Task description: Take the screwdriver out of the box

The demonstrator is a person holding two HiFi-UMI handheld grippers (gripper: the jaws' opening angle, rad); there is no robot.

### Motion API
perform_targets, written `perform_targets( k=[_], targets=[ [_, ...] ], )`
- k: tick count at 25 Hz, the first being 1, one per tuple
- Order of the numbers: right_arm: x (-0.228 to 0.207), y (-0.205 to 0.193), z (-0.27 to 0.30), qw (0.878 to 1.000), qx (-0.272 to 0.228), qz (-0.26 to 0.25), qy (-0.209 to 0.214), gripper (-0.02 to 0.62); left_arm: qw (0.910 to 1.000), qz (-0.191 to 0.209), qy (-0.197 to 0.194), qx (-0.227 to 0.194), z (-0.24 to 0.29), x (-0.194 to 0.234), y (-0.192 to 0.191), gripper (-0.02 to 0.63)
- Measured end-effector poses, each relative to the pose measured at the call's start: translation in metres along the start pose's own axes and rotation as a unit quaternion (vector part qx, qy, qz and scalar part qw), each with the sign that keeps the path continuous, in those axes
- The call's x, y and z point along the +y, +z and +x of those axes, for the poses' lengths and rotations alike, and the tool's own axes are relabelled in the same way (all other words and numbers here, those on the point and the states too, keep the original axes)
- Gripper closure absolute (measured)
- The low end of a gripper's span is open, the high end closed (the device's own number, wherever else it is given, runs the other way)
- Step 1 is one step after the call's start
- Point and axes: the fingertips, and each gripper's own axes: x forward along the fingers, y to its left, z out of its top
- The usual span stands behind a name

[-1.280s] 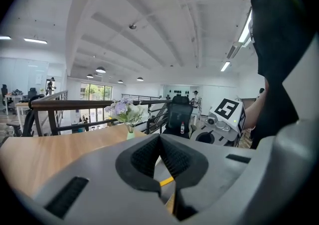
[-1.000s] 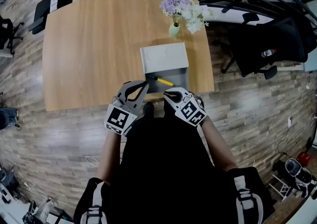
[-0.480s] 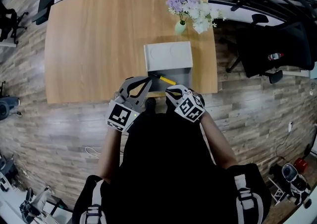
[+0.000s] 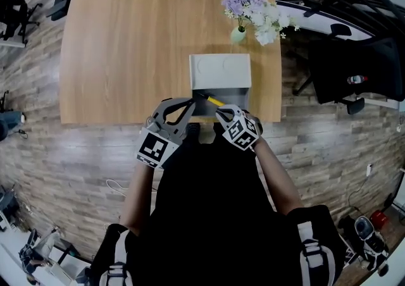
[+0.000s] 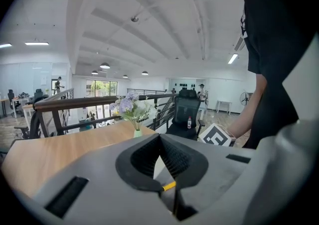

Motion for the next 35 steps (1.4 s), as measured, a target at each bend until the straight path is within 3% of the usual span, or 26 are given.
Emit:
perform_targets(
  k=[15,19,35],
  targets=[
    [-0.020,-0.031,0.043,0.998,0.059,0.001,0.004,0.563,0.9996,-0.005,0.020,0.019,-0.010,-0.001,-0.006,0.584],
    [-0.019,-0.031,0.050,0.998,0.064,-0.002,0.015,0.479,0.9994,-0.007,0.027,0.021,-0.014,0.000,-0.008,0.584],
    [-0.026,-0.046,0.071,0.994,0.106,-0.017,0.003,0.477,0.9972,-0.025,0.066,0.026,-0.030,-0.005,-0.015,0.584]
  ],
)
